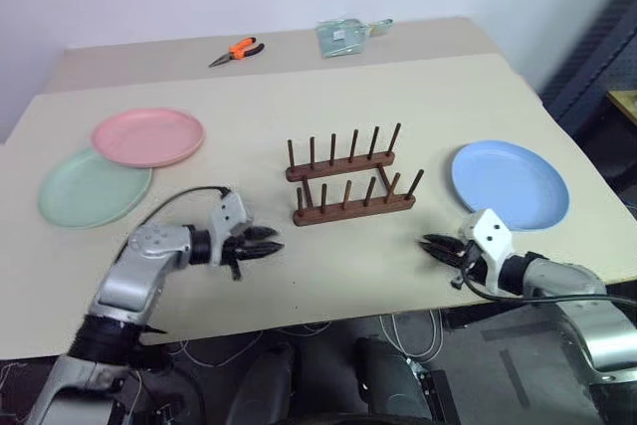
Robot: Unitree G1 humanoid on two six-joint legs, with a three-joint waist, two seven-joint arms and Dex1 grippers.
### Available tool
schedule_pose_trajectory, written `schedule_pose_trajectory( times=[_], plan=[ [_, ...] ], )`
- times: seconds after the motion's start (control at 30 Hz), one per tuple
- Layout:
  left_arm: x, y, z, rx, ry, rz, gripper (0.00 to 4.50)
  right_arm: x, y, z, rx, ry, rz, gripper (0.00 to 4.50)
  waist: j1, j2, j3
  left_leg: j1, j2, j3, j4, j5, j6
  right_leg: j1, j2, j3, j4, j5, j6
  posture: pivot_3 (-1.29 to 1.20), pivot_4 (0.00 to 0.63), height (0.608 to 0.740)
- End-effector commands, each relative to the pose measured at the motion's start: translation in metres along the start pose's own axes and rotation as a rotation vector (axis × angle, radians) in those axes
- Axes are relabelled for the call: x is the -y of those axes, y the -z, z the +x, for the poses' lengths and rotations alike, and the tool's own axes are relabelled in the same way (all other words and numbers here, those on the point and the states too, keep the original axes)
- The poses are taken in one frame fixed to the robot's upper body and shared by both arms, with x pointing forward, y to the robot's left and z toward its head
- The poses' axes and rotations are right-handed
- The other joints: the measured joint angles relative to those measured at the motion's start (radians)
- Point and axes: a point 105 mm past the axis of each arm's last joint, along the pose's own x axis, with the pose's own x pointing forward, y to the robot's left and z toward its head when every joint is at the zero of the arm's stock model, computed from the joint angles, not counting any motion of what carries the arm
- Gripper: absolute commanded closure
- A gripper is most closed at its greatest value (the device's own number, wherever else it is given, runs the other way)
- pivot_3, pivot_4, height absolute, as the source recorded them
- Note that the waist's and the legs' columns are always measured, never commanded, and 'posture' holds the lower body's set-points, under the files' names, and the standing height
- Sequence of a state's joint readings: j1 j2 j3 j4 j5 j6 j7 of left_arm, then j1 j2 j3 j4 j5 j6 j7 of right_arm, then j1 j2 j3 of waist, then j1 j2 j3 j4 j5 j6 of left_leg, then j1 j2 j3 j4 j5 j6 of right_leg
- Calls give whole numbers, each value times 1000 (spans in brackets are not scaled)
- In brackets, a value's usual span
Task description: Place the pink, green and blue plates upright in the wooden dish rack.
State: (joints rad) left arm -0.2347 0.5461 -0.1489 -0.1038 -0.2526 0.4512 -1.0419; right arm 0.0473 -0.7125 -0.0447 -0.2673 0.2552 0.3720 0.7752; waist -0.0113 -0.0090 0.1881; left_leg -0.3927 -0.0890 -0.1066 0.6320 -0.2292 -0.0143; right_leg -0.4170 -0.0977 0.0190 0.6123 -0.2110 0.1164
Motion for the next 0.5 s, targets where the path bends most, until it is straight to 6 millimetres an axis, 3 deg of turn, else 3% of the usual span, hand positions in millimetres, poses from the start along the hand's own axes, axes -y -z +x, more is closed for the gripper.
schedule_pose_trajectory(
  times=[0.03,0.23,0.4,0.5],
  plan=[
    [8,-3,24,0,-38,3,3421,9,-5,9,1,39,-55,4427,10,0,0,0,0,0,1,0,0,1,0,0,-1,0,0,0,150,739],
    [-26,0,47,5,-316,34,3421,24,-14,36,17,118,-94,4427,23,-1,-1,2,-1,0,0,-1,1,3,0,0,-2,2,-3,0,150,739],
    [-61,-2,50,36,-508,-10,3421,47,-26,72,25,239,-105,4427,14,-2,-2,6,0,0,0,0,1,5,0,-1,-1,2,-2,0,150,739],
    [-71,-5,51,53,-540,-17,3421,57,-40,87,49,264,-106,4427,6,-2,-3,7,0,0,-1,0,1,6,1,-1,0,4,0,0,150,739]
  ],
)
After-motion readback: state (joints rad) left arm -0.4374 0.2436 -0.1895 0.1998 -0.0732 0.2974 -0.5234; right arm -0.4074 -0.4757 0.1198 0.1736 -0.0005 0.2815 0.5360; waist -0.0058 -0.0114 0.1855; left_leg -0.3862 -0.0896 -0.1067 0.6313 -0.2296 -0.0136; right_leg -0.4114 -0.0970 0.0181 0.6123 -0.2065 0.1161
